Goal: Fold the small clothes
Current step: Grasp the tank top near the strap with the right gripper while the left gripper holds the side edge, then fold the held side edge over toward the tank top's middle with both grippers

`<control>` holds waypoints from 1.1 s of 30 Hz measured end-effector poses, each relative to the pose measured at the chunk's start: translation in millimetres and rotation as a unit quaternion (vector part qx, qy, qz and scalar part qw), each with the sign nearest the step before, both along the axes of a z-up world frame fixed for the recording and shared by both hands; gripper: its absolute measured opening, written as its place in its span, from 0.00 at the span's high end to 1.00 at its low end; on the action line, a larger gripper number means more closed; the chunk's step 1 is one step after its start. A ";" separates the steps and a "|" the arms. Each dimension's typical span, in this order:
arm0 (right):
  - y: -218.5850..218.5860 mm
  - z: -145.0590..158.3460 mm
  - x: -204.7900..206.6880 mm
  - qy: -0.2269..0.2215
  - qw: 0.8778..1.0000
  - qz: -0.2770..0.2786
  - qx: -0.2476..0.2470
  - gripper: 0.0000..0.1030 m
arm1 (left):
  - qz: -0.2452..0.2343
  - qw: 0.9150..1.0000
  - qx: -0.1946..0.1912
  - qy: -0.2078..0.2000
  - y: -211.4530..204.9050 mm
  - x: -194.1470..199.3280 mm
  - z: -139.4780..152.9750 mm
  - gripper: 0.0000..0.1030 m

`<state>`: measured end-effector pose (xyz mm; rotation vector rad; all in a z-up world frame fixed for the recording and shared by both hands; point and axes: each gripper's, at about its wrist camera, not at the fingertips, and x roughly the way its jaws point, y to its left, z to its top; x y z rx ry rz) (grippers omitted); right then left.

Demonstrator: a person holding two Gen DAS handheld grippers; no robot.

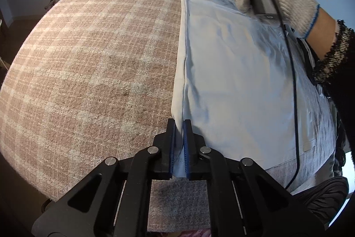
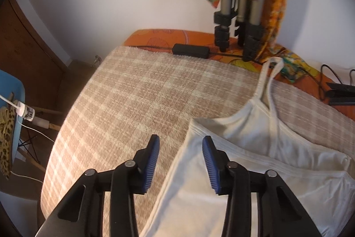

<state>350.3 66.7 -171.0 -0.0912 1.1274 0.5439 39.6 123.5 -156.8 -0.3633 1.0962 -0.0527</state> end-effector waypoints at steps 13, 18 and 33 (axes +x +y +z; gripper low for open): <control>26.3 -32.3 22.3 -0.005 0.996 -0.017 -0.087 0.70 | 0.006 1.000 -0.017 -0.014 3.7 -4.2 8.2 0.97; 26.0 -30.7 26.1 -0.011 0.996 -0.015 -0.086 0.93 | 0.001 1.000 -0.012 -0.027 -0.4 -5.5 16.1 0.97; -36.6 15.2 14.4 -0.037 0.998 -0.037 -0.017 0.95 | -0.058 0.996 0.002 -0.068 -44.4 -7.8 43.4 0.97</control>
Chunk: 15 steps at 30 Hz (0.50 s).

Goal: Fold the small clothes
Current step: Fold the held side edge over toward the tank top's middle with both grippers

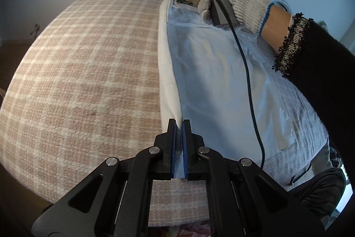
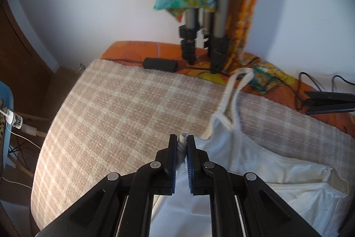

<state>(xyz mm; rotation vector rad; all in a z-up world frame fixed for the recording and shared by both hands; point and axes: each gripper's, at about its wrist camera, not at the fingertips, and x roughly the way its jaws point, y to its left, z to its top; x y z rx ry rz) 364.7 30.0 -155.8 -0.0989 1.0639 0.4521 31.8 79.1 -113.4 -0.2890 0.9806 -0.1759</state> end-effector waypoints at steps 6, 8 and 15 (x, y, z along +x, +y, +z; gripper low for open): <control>-44.5 8.3 -3.8 -0.010 1.000 -0.016 0.008 0.95 | -0.034 0.999 0.006 -0.006 -30.8 0.0 4.9 0.97; -62.9 7.9 -4.8 -0.012 1.000 -0.018 0.006 0.95 | -0.046 0.999 0.005 -0.005 -42.0 0.5 5.1 0.97; -106.1 -15.5 -2.6 0.002 0.999 -0.046 0.013 0.95 | -0.088 0.996 0.016 0.011 -80.5 4.8 -5.7 0.97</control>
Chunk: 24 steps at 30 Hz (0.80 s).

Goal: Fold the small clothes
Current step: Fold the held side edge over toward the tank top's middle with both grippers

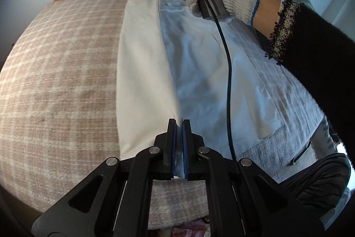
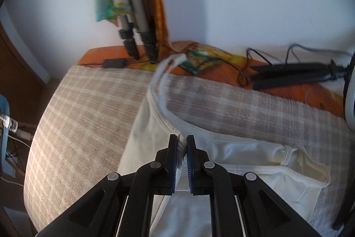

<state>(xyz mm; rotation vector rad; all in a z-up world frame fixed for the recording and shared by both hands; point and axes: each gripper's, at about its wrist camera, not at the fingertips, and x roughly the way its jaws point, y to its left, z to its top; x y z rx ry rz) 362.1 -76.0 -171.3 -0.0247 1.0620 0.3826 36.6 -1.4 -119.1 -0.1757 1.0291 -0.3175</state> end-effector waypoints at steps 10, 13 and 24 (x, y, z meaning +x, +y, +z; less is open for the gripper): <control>16.2 -28.1 5.6 -0.002 1.000 0.019 -0.015 0.95 | -0.014 1.000 0.001 0.028 -19.6 13.6 -22.9 0.97; 18.6 -36.4 7.3 0.003 1.000 0.022 -0.016 0.95 | -0.019 0.999 -0.003 0.037 -23.2 15.3 -29.0 0.97; 2.1 -17.8 0.9 -0.006 1.000 0.006 0.007 0.67 | -0.033 0.999 -0.011 0.035 -25.6 5.9 -22.3 0.82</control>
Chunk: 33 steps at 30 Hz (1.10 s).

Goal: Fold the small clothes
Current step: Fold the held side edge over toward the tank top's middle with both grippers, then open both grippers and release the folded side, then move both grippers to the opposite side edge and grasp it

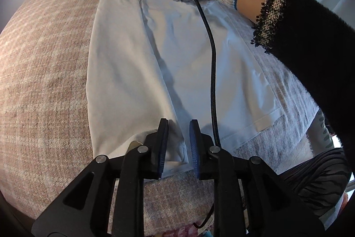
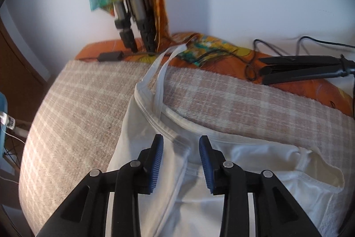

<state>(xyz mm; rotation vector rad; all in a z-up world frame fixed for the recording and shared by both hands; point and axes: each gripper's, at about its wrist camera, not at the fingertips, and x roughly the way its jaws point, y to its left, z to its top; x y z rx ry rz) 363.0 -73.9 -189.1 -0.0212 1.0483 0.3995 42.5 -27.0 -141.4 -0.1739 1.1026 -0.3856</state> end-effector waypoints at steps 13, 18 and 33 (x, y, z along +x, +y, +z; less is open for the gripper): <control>-80.9 80.8 -70.1 -0.068 0.997 -0.020 0.034 0.65 | 0.012 0.996 0.003 -0.086 14.6 -21.2 49.9 0.82; -127.8 101.1 -104.3 -0.087 0.994 -0.039 0.048 0.64 | 0.008 0.994 0.006 -0.110 0.1 -21.2 58.3 0.82; -275.1 100.9 -164.3 -0.101 0.986 -0.119 0.051 0.58 | -0.092 0.991 0.007 -0.101 -104.8 -19.6 42.1 0.82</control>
